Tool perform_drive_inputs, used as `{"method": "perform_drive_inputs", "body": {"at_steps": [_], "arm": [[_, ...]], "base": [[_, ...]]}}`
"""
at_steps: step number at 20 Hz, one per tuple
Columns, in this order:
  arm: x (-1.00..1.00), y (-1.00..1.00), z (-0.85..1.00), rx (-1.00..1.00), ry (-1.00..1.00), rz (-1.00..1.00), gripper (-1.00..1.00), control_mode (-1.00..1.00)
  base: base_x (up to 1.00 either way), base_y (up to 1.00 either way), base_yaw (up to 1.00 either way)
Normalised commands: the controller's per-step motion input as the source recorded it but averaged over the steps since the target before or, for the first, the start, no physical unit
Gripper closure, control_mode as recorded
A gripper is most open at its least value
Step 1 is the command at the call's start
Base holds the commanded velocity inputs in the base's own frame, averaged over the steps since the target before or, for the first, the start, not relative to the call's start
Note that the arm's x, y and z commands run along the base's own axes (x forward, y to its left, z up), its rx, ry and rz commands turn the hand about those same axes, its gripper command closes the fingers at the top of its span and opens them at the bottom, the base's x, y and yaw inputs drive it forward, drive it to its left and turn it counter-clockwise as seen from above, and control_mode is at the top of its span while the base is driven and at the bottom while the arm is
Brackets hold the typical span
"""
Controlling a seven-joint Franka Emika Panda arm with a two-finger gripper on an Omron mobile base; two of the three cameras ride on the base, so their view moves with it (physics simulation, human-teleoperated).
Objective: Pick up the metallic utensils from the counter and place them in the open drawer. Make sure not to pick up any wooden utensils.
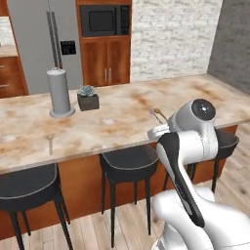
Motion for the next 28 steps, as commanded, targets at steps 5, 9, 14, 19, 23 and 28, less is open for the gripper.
{"method": "perform_drive_inputs", "body": {"at_steps": [5,9,14,19,23,28], "arm": [[0.00,0.00,0.00,0.00,0.00,0.00,-1.00,1.00],[0.00,0.00,0.00,0.00,0.00,0.00,-1.00,1.00],[0.00,0.00,0.00,0.00,0.00,0.00,-1.00,1.00],[0.00,0.00,0.00,0.00,0.00,0.00,-1.00,1.00],[0.00,0.00,0.00,0.00,0.00,0.00,-1.00,1.00],[0.00,0.00,0.00,0.00,0.00,0.00,-1.00,1.00]], "base": [[0.18,-1.00,0.31],[0.19,-0.82,0.13],[0.49,-0.12,0.00],[0.78,0.05,0.00],[0.69,0.00,0.00],[0.68,0.00,0.00]]}}
